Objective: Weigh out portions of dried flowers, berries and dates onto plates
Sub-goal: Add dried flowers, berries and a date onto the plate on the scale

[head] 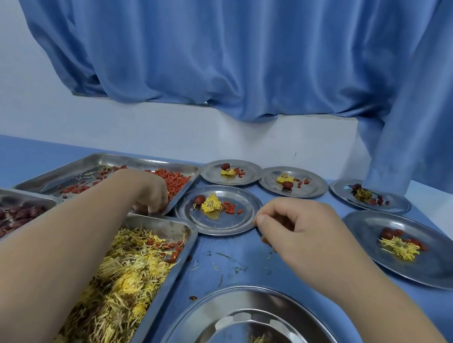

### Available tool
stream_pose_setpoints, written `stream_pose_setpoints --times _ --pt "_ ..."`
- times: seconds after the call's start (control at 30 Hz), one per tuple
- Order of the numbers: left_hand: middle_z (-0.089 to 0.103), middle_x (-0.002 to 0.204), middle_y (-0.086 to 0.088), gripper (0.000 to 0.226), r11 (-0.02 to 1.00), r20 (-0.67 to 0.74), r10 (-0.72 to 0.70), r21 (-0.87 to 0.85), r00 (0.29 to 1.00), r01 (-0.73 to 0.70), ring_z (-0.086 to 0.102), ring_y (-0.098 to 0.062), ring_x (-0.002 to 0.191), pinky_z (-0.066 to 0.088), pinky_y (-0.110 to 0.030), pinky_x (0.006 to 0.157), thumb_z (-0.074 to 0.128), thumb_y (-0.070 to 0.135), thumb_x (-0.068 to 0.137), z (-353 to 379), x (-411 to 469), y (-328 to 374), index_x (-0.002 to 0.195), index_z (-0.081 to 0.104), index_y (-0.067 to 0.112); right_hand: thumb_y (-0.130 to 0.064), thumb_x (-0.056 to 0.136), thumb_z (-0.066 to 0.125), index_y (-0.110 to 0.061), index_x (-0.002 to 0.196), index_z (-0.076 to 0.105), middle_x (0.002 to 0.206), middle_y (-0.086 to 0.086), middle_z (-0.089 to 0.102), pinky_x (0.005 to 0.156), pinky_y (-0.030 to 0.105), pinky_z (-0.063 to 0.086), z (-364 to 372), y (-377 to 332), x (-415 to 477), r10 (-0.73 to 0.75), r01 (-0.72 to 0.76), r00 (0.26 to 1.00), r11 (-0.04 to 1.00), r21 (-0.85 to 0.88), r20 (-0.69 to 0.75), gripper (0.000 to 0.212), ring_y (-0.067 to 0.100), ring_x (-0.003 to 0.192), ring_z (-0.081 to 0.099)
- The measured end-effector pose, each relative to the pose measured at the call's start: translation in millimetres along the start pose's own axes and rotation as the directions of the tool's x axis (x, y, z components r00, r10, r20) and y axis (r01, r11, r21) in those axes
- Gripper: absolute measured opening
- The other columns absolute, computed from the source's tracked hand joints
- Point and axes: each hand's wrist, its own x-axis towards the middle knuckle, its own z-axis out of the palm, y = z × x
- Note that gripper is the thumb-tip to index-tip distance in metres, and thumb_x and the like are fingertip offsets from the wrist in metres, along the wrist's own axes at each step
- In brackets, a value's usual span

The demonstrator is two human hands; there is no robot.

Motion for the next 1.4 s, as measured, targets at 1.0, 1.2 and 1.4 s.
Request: stream_pose_setpoints --times 1.0,1.2,1.4 --pt "0.066 0.06 -0.003 0.012 0.953 -0.237 0.033 -0.285 0.971 -0.101 0.062 -0.013 0.053 0.054 -0.025 0.052 0.064 -0.003 0.077 -5 -8 -15 0.078 0.063 0.009 -0.026 0.089 0.055 -0.019 0.07 0.063 0.067 -0.006 0.059 0.05 0.016 0.037 -3 7 2 -0.022 0.02 0.999 0.998 -0.063 -0.03 0.022 0.004 0.051 0.044" --pt "0.058 0.062 -0.01 0.022 0.911 -0.317 0.006 -0.39 0.948 -0.136 0.054 -0.018 0.045 0.045 -0.023 0.042 0.061 -0.013 0.073 2 -10 -24 0.081 0.059 0.007 -0.025 0.089 0.056 -0.022 0.069 0.063 0.065 -0.006 0.06 0.053 0.016 0.039 -3 7 2 -0.024 0.022 0.999 0.998 -0.06 -0.031 0.022 0.004 0.05 0.046" --pt "0.057 0.071 -0.012 0.022 0.829 -0.37 -0.005 -0.521 0.929 -0.203 0.056 -0.024 0.065 0.05 -0.036 0.065 0.062 -0.014 0.073 2 -16 -26 0.076 0.059 0.008 -0.025 0.089 0.057 -0.023 0.069 0.064 0.065 -0.011 0.061 0.048 0.016 0.038 -7 8 2 0.005 -0.006 1.0 0.998 -0.062 -0.03 0.022 0.003 0.052 0.048"
